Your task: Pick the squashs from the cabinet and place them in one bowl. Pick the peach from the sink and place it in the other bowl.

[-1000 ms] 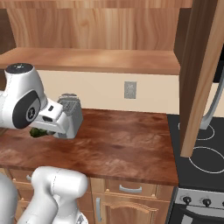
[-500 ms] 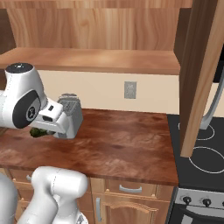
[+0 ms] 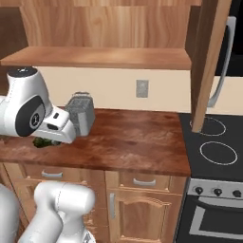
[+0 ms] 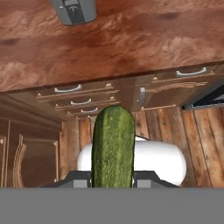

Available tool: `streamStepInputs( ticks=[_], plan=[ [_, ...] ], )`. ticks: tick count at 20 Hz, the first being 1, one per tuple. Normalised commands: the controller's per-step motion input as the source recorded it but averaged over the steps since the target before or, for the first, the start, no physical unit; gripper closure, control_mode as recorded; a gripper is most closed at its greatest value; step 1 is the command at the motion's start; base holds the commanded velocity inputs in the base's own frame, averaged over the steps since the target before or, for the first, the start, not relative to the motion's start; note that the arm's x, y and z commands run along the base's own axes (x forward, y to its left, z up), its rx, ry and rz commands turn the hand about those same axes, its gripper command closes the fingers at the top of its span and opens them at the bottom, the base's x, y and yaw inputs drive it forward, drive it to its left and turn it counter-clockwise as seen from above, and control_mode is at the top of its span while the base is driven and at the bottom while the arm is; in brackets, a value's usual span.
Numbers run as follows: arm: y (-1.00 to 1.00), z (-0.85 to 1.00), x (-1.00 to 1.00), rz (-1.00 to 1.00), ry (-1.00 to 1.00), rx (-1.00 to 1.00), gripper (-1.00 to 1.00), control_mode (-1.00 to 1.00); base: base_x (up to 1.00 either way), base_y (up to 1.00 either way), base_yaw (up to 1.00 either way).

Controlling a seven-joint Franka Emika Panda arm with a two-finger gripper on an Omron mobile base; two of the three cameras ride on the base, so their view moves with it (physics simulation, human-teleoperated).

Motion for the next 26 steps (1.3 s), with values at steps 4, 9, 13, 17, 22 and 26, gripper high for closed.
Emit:
streamStepInputs(
  ticks=[4, 9, 13, 17, 22, 26],
  plan=[
    [0.00, 0.00, 0.00, 0.00, 0.00, 0.00, 1.00, 1.00, -1.00, 0.13, -0.08],
    [0.00, 0.00, 0.00, 0.00, 0.00, 0.00, 1.00, 1.00, -0.87, 0.04, 0.01],
    [0.00, 0.00, 0.00, 0.00, 0.00, 0.00, 1.00, 1.00, -0.04, -0.04, 0.33],
    [0.00, 0.00, 0.00, 0.00, 0.00, 0.00, 1.00, 1.00, -0.20, -0.13, 0.67],
    [0.00, 0.00, 0.00, 0.00, 0.00, 0.00, 1.00, 1.00, -0.21, 0.00, 0.79],
    [0.00, 0.00, 0.00, 0.00, 0.00, 0.00, 1.00, 1.00, -0.19, 0.00, 0.83]
  ],
)
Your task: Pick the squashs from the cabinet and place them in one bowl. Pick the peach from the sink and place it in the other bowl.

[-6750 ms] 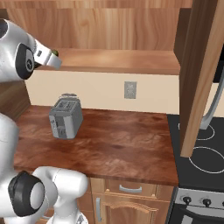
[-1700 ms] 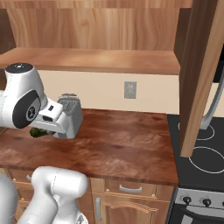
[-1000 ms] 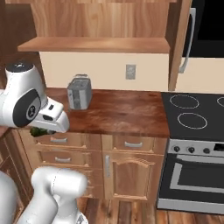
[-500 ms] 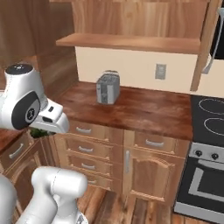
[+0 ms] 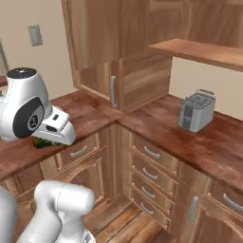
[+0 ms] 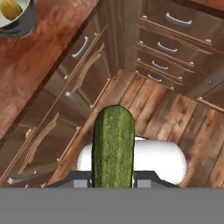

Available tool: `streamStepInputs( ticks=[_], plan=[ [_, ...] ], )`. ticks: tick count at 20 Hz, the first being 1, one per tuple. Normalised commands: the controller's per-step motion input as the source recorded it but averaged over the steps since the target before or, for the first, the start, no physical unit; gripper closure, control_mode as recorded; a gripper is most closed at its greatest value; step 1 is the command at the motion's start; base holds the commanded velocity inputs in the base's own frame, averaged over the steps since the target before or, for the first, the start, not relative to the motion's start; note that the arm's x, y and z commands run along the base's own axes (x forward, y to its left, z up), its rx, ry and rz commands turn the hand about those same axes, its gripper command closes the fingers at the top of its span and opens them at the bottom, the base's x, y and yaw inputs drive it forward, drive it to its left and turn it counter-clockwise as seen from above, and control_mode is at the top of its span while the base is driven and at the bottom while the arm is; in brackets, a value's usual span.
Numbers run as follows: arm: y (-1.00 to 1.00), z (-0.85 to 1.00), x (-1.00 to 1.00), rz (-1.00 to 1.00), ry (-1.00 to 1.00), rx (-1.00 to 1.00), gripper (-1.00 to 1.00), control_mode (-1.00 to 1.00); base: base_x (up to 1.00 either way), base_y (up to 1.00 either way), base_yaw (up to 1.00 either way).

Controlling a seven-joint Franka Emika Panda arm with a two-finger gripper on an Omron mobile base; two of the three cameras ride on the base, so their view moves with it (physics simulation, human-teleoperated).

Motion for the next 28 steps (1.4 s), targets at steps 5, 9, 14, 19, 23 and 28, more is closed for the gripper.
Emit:
streamStepInputs(
  ticks=[5, 9, 14, 19, 23, 28],
  plan=[
    [0.00, 0.00, 0.00, 0.00, 0.00, 0.00, 1.00, 1.00, -0.10, 0.00, 0.82],
    [0.00, 0.00, 0.00, 0.00, 0.00, 0.00, 1.00, 1.00, 0.00, 0.00, 0.81],
    [0.00, 0.00, 0.00, 0.00, 0.00, 0.00, 1.00, 1.00, 0.08, 0.05, 0.76],
    [0.00, 0.00, 0.00, 0.00, 0.00, 0.00, 1.00, 1.00, 0.00, 0.01, 0.24],
    [0.00, 0.00, 0.00, 0.00, 0.00, 0.00, 1.00, 1.00, 0.36, -0.17, -0.06],
    [0.00, 0.00, 0.00, 0.00, 0.00, 0.00, 1.00, 1.00, 0.95, -0.11, -0.17]
  ],
)
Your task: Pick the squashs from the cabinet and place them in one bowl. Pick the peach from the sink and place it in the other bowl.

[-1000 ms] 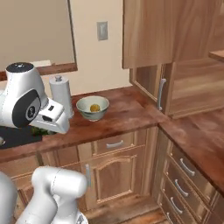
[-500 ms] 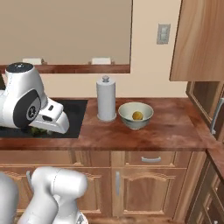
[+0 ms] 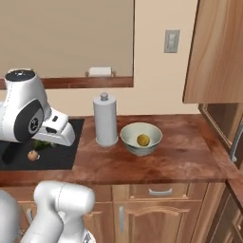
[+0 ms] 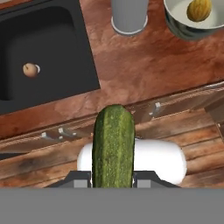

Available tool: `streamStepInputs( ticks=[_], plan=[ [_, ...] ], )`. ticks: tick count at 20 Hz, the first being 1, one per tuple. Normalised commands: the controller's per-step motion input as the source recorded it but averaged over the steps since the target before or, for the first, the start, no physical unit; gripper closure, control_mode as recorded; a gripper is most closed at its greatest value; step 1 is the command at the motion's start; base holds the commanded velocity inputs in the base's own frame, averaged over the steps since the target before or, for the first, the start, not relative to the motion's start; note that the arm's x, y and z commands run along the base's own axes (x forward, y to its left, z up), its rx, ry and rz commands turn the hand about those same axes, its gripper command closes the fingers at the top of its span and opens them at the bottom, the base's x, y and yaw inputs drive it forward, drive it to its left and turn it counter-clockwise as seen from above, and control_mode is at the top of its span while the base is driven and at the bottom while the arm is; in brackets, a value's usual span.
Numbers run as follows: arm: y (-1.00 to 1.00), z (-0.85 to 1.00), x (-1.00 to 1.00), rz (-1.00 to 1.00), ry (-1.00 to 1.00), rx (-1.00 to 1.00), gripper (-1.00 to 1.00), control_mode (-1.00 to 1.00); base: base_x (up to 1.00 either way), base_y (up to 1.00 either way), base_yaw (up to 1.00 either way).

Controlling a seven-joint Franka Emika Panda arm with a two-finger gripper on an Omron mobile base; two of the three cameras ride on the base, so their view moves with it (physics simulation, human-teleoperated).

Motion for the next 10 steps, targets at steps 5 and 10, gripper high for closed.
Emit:
streamStepInputs(
  ticks=[5, 10],
  plan=[
    [0.00, 0.00, 0.00, 0.00, 0.00, 0.00, 1.00, 1.00, 0.90, 0.00, -0.03],
    [0.00, 0.00, 0.00, 0.00, 0.00, 0.00, 1.00, 1.00, 0.07, 0.00, 0.00]
  ],
)
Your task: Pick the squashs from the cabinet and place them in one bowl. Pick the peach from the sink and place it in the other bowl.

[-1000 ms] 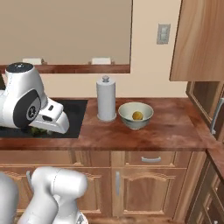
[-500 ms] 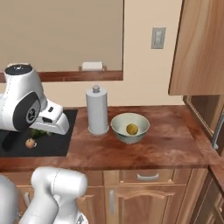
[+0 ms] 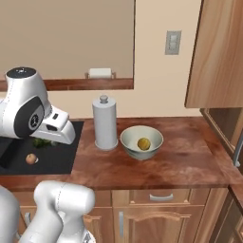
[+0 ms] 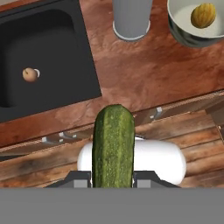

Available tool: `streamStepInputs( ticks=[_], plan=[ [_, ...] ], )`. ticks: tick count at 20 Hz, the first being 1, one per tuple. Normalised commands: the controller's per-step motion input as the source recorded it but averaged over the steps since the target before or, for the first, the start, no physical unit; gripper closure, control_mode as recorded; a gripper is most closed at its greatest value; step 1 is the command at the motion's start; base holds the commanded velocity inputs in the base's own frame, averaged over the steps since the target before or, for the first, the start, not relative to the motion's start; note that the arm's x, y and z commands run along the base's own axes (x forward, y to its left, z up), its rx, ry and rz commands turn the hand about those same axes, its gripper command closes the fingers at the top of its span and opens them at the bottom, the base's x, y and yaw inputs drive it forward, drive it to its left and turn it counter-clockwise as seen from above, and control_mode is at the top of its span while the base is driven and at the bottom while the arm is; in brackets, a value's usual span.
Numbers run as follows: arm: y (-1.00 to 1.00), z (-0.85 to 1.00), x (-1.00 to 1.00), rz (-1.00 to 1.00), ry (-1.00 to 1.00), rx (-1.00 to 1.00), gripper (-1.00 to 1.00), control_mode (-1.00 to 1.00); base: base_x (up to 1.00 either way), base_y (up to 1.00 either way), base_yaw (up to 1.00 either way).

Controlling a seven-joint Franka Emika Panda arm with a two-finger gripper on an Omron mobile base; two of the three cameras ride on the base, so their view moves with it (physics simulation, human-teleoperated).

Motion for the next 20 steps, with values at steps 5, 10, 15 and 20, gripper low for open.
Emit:
streamStepInputs(
  ticks=[5, 10, 15, 20],
  plan=[
    [0.00, 0.00, 0.00, 0.00, 0.00, 0.00, 1.00, 1.00, 0.00, 0.00, 0.00],
    [0.00, 0.00, 0.00, 0.00, 0.00, 0.00, 1.00, 1.00, 0.00, 0.00, 0.00],
    [0.00, 0.00, 0.00, 0.00, 0.00, 0.00, 1.00, -1.00, 0.00, 0.00, 0.00],
    [-0.32, 0.00, 0.30, 0.01, 0.04, 0.03, 1.00, -1.00, 0.00, 0.00, 0.00]
  ],
)
